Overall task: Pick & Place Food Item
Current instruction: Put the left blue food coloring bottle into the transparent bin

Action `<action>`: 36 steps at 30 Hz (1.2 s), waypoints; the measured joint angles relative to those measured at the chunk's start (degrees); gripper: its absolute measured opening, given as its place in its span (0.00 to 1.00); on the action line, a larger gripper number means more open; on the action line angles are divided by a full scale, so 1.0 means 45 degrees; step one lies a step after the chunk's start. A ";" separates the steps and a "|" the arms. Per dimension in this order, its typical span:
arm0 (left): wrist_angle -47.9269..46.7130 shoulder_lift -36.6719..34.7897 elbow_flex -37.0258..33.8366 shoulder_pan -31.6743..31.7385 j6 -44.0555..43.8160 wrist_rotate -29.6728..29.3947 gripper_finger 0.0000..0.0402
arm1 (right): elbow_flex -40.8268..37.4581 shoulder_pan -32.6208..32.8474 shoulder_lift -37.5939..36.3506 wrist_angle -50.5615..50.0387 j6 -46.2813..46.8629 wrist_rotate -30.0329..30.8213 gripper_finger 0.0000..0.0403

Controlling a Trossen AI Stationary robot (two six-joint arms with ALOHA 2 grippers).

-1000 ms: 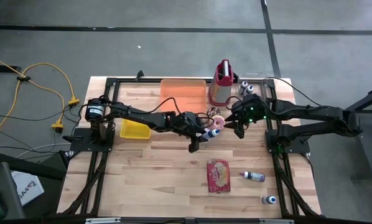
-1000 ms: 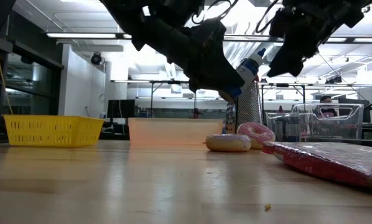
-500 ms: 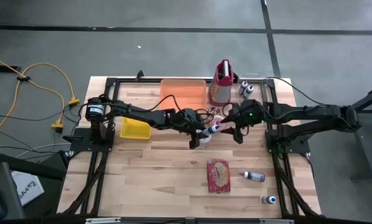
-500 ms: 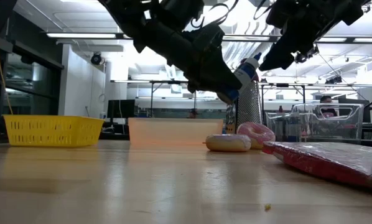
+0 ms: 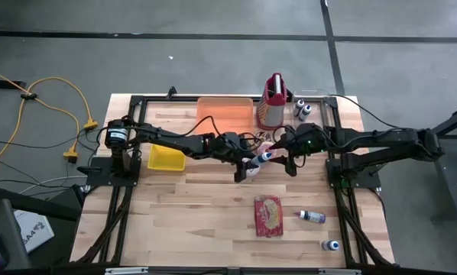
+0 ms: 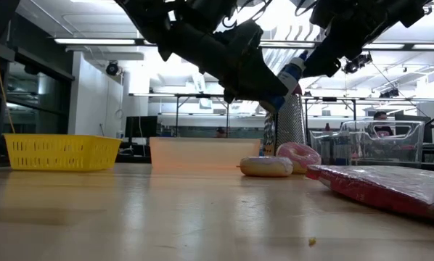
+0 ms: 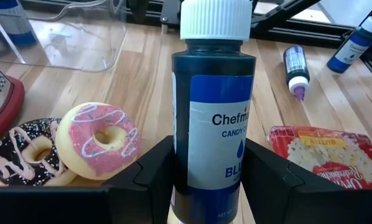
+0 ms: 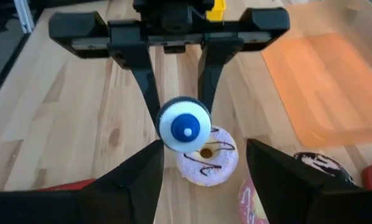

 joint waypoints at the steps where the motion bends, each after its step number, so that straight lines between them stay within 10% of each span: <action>1: 0.0062 0.0000 0.0000 0.0000 0.0000 0.0004 0.38 | 0.0000 0.0000 0.0000 0.0068 -0.0002 -0.0027 0.54; 21: 0.0790 0.0000 0.0000 0.0000 0.0447 0.0019 0.38 | 0.0000 0.0000 0.0000 0.0988 0.0005 -0.0810 0.53; 36: 0.0785 0.0000 0.0000 0.0000 0.0447 -0.0008 0.38 | 0.0000 0.0000 0.0000 0.0952 -0.0015 -0.0816 0.31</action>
